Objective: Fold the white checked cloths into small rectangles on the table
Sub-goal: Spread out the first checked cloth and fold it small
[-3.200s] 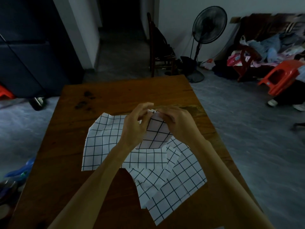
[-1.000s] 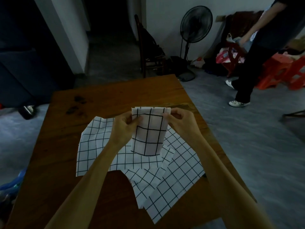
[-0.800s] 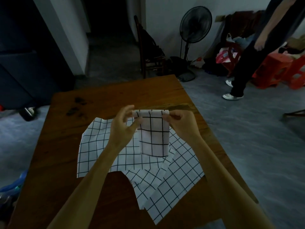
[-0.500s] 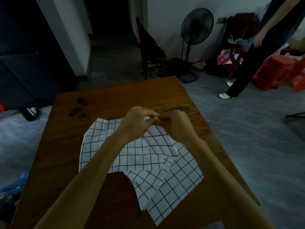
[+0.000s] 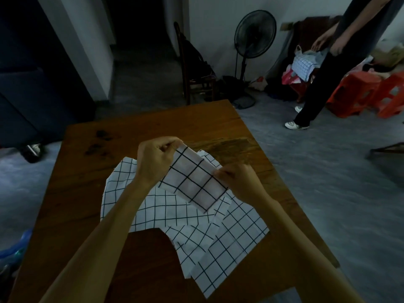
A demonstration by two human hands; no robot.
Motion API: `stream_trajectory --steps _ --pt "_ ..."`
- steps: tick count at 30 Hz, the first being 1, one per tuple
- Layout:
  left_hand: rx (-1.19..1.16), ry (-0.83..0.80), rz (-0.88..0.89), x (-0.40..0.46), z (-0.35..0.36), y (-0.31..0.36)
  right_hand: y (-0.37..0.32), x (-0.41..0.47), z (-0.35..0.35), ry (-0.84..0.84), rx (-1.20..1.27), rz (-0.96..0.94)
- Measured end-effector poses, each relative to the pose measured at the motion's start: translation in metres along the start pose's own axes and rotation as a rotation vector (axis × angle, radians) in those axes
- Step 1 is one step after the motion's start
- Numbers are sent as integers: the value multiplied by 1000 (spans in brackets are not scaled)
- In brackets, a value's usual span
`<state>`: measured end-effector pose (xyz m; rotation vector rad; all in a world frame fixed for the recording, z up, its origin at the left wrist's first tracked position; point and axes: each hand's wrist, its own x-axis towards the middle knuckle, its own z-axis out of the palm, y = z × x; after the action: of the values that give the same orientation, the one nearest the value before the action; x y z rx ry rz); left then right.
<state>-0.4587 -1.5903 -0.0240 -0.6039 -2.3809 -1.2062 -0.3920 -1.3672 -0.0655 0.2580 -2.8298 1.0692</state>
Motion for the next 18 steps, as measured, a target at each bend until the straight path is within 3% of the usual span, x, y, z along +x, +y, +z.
stream_trajectory --steps 5,9,12,15,18 --pt "41 -20 -7 0 1 -8 16 -5 4 -29 -26 20" --pt "67 18 5 5 -11 -11 44 -16 -2 -181 -87 188" --pt "117 -115 61 3 -3 -6 27 -8 -7 -45 -122 281" --pt "69 -213 82 -4 18 5 -22 17 -3 -58 -45 47" --pt "12 -211 123 -5 23 13 -38 28 0 -26 28 -26"
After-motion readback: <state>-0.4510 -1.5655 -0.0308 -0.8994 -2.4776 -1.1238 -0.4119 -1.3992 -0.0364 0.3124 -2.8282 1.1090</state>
